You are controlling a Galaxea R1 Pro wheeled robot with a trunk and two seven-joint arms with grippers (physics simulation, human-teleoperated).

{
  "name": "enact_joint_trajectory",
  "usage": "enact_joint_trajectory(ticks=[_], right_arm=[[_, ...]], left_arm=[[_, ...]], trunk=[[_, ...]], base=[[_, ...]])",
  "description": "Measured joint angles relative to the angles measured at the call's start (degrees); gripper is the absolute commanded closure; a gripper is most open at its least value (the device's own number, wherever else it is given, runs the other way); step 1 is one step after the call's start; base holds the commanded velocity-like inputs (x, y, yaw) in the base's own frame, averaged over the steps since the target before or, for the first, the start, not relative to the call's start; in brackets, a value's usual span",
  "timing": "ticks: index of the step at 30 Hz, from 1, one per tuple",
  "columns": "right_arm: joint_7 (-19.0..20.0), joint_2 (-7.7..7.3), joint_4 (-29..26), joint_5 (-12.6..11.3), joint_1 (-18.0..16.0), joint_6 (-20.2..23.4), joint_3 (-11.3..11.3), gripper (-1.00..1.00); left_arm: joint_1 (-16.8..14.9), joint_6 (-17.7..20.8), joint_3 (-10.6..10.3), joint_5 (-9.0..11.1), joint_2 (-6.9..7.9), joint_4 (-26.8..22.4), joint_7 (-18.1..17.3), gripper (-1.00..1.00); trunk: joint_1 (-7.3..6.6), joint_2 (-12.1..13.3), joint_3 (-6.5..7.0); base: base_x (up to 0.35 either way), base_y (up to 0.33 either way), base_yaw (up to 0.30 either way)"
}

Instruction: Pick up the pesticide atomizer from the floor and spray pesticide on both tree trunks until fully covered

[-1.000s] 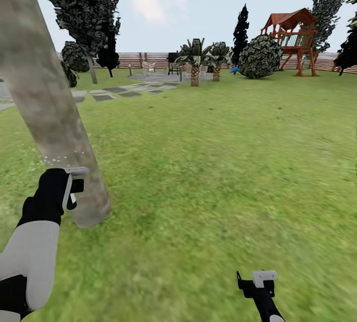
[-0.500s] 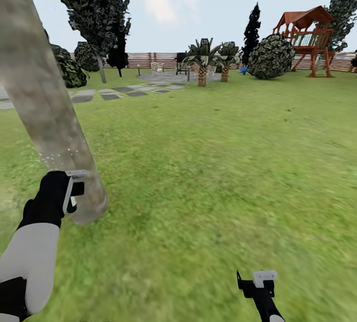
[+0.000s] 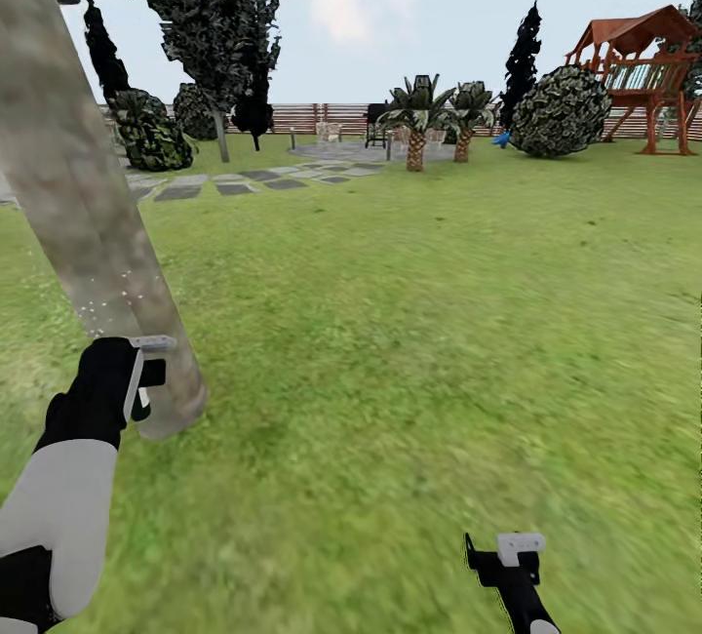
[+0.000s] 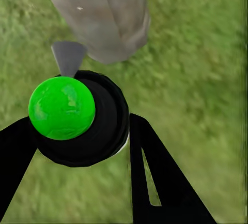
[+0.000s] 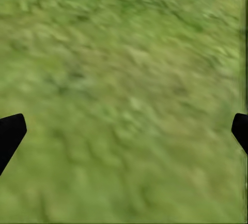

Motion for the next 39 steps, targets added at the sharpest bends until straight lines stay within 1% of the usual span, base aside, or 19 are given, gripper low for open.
enact_joint_trajectory(ticks=[8,12,13,14,15,16,17,18,19,20,22,25,29,32,34,36,39], right_arm=[[0.00,0.00,0.00,0.00,0.00,0.00,0.00,-1.00],[0.01,0.01,0.02,0.00,-0.01,0.00,0.01,-1.00],[0.01,0.01,0.02,0.00,-0.02,0.00,0.06,-1.00],[0.01,0.01,0.02,0.00,-0.02,0.00,0.05,-1.00],[0.01,0.01,0.02,0.00,-0.02,0.00,0.04,-1.00],[0.01,0.01,0.02,0.00,-0.02,0.00,0.04,-1.00],[0.01,0.01,0.02,0.00,-0.01,0.01,0.02,-1.00],[0.01,0.01,0.02,0.00,-0.01,0.01,0.03,-1.00],[0.01,0.01,0.02,0.00,-0.01,0.01,0.05,-1.00],[0.01,0.01,0.01,0.00,-0.01,0.01,0.06,-1.00],[0.01,0.01,0.00,0.00,0.00,0.02,0.04,-1.00],[0.01,0.01,0.00,-0.01,0.00,0.03,0.04,-1.00],[0.01,0.02,0.00,-0.01,0.00,0.03,0.06,-1.00],[0.01,0.01,0.00,-0.01,0.00,0.03,0.03,-1.00],[0.01,0.01,0.01,0.00,-0.01,0.02,0.04,-1.00],[0.01,0.00,0.00,0.00,0.00,0.01,0.02,-1.00],[0.01,0.00,0.00,0.00,0.00,0.01,0.01,-1.00]], left_arm=[[0.00,0.00,-0.06,0.00,-0.04,0.00,0.08,1.00],[0.04,0.02,0.32,-0.13,0.06,-0.02,0.18,1.00],[0.10,-0.02,0.57,-0.53,0.28,0.00,0.97,1.00],[0.15,-0.03,0.64,-0.43,0.50,0.02,1.43,1.00],[0.20,-0.02,0.70,-0.81,1.47,0.03,1.96,1.00],[0.23,0.01,0.73,-0.80,2.23,0.04,2.18,1.00],[0.25,0.03,0.79,-0.66,3.37,0.05,2.36,1.00],[0.26,0.05,0.83,-0.64,4.02,0.05,2.43,1.00],[0.29,0.04,1.10,-0.37,4.48,0.05,2.47,1.00],[0.32,0.06,1.82,-0.46,4.88,0.05,2.52,1.00],[0.39,0.00,3.00,-0.23,5.15,0.05,2.54,1.00],[0.73,-0.06,3.48,-0.02,5.14,0.06,2.54,1.00],[1.74,-0.11,3.27,0.21,4.64,0.06,2.54,1.00],[1.89,-0.12,3.23,0.40,4.42,0.06,2.49,1.00],[1.93,-0.13,3.20,0.50,4.09,0.06,2.47,1.00],[1.93,-0.20,3.17,0.44,3.40,0.07,2.52,1.00],[1.93,-0.21,3.21,0.25,3.17,0.08,2.54,1.00]], trunk=[[0.00,0.00,0.00],[0.00,0.00,0.00],[0.00,0.00,0.00],[0.00,0.00,0.00],[-0.01,0.00,0.00],[-0.01,0.00,0.00],[-0.01,0.00,0.00],[-0.01,0.00,0.00],[-0.01,0.00,0.00],[-0.01,0.00,0.00],[0.00,0.00,0.00],[0.01,0.00,0.00],[0.01,0.00,0.00],[0.01,0.00,0.00],[0.00,0.00,0.00],[-0.01,0.00,0.00],[-0.01,0.00,0.00]], base=[[0.108,-0.275,0.009],[0.140,-0.270,0.209],[0.154,-0.264,0.267],[0.159,-0.260,0.271],[0.169,-0.251,0.273],[0.196,-0.228,0.274],[0.211,-0.213,0.275],[0.221,-0.202,0.275],[0.224,-0.159,0.275],[0.186,-0.106,0.275],[0.081,-0.045,0.276],[0.020,-0.011,0.276],[0.003,-0.002,0.276],[0.034,-0.019,0.268],[0.170,-0.111,0.132],[0.223,-0.150,0.032],[0.237,-0.160,0.006]])
